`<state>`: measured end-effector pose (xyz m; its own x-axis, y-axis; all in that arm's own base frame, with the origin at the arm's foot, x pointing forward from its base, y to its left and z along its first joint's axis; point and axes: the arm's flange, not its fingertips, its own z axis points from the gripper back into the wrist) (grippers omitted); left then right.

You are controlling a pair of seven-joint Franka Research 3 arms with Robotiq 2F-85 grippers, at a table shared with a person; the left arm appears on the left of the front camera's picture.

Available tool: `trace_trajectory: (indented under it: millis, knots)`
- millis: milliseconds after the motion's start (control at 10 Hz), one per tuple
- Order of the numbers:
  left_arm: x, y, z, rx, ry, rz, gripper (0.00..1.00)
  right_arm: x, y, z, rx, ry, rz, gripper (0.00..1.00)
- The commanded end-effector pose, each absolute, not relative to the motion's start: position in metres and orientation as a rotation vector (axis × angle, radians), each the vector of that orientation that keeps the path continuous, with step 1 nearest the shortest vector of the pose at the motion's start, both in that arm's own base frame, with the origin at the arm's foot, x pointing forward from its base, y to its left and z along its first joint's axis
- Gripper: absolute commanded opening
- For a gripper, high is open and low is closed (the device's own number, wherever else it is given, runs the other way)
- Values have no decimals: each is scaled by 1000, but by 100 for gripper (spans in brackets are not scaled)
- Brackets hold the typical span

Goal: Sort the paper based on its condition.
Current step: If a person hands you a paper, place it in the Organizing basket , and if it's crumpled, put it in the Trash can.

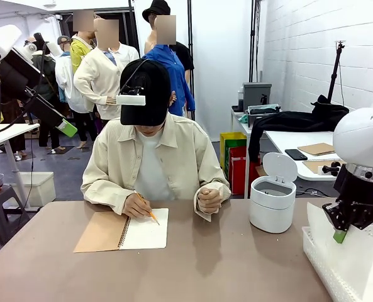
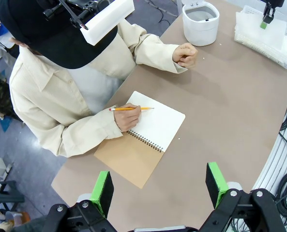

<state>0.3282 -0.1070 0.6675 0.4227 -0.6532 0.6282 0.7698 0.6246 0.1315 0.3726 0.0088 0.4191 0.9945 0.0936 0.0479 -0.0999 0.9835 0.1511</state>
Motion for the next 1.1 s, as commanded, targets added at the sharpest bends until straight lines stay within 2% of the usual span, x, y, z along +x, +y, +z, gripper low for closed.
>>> trace_trajectory:
  millis: [0,300,400,900,1000]
  knots:
    - [329,-107,668,-188,-701,-892,100,355,13,414,200,-42,28,0]
    - [329,-107,668,-188,-701,-892,100,351,9,410,167,12,-10,0]
    - [329,-107,668,-188,-701,-892,100,369,9,422,181,-29,31,0]
    - [329,-107,668,-188,-701,-892,100,369,9,422,181,-29,31,0]
    - [329,-107,668,-188,-701,-892,100,368,8,423,181,-18,20,6]
